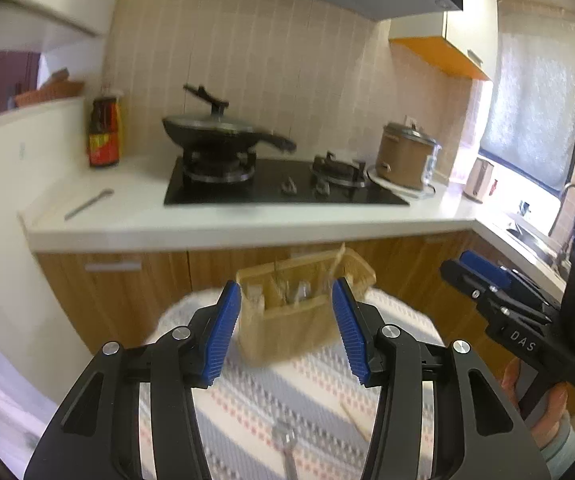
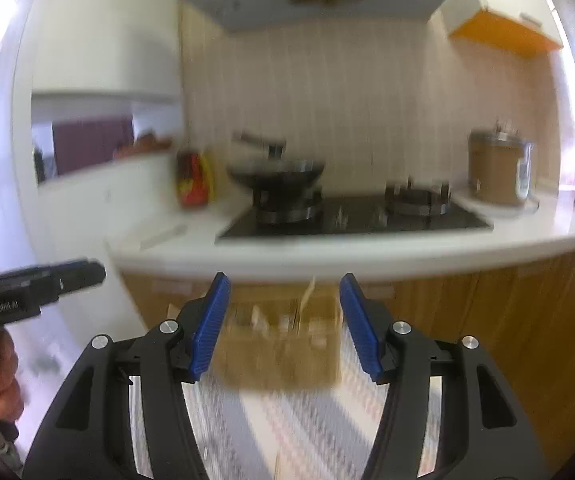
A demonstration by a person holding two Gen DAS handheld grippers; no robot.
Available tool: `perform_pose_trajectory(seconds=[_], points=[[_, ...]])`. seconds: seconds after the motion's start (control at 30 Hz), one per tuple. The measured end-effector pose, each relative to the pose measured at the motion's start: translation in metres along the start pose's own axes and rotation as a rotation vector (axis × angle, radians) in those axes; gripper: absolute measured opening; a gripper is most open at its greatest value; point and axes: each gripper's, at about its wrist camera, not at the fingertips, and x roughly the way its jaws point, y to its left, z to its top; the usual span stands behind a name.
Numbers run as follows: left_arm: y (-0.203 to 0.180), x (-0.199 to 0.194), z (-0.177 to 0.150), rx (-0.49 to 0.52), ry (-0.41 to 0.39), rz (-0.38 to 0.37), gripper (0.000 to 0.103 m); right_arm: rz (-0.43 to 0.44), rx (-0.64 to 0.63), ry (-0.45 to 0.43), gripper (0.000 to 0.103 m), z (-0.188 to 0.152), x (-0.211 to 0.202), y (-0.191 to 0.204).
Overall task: Organize utensils
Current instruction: 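Open both tools to drop the spoons into the holder, then move the left tool to a clear spoon while the right tool approaches a chopstick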
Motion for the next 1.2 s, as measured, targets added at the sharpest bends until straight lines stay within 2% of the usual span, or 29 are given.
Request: perform_pose_trajectory(seconds=[0.17, 0.2, 0.27, 0.4, 0.47, 0.57, 0.7, 0.8, 0.93, 0.97, 1.2], points=[[0.009, 0.011, -0.049, -0.015, 0.101, -0.014, 0.046, 0.028, 0.020, 0.252, 0.053, -0.042, 0.024, 0.000], [0.012, 0.019, -0.062, -0.028, 0.146, -0.029, 0.046, 0.038, 0.016, 0.314, 0.052, -0.053, 0.034, 0.002], [0.017, 0.037, -0.083, -0.037, 0.221, -0.043, 0.046, 0.056, 0.010, 0.449, 0.033, -0.078, 0.056, 0.007], [0.025, 0.090, -0.126, -0.035, 0.439, -0.055, 0.046, 0.102, 0.044, 0.621, 0.029, -0.113, 0.089, 0.013], [0.028, 0.106, -0.135, -0.042, 0.501, -0.071, 0.046, 0.094, 0.033, 0.672, 0.029, -0.122, 0.101, 0.015], [0.033, 0.131, -0.137, -0.049, 0.581, -0.063, 0.046, 0.061, 0.009, 0.730, 0.029, -0.130, 0.116, 0.016], [0.028, 0.142, -0.134, -0.022, 0.604, -0.040, 0.045, 0.050, -0.006, 0.793, 0.029, -0.144, 0.127, 0.014], [0.029, 0.151, -0.136, -0.049, 0.630, -0.057, 0.045, 0.031, -0.032, 0.804, 0.024, -0.150, 0.130, 0.014], [0.032, 0.159, -0.143, -0.070, 0.663, -0.054, 0.045, 0.007, -0.068, 0.808, 0.006, -0.160, 0.133, 0.017], [0.032, 0.161, -0.145, -0.070, 0.669, -0.052, 0.045, 0.001, -0.078, 0.807, 0.005, -0.160, 0.133, 0.017], [0.019, 0.174, -0.150, -0.030, 0.687, -0.009, 0.045, -0.011, -0.048, 0.810, 0.005, -0.159, 0.122, -0.003]])
